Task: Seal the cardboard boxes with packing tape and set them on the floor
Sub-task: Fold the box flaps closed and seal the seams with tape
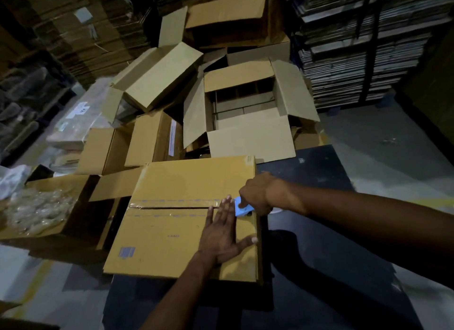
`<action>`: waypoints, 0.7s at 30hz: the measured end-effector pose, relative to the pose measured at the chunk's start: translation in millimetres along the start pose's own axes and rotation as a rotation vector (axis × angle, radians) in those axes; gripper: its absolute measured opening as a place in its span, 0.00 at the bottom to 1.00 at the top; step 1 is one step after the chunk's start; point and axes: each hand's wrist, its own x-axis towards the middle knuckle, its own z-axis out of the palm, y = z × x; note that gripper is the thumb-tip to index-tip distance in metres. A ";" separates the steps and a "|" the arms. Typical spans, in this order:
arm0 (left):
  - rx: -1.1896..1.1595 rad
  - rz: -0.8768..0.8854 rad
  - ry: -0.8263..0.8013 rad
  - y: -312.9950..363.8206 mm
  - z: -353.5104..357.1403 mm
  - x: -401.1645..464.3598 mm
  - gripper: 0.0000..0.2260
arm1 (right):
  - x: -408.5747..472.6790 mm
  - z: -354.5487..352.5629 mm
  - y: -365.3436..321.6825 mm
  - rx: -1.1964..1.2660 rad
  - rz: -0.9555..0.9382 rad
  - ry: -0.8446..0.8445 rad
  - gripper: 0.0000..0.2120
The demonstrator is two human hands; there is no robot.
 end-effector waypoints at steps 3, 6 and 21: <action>-0.027 -0.060 -0.037 2.2 -2.3 0.9 0.56 | -7.7 2.6 4.1 -0.030 0.000 -0.013 0.33; -0.028 -0.089 -0.041 6.9 -3.9 2.3 0.58 | -19.0 -0.8 15.6 -0.018 0.001 -0.020 0.36; 0.033 -0.098 -0.002 9.6 -2.3 -1.0 0.59 | -95.0 44.7 68.2 -0.006 0.121 -0.186 0.44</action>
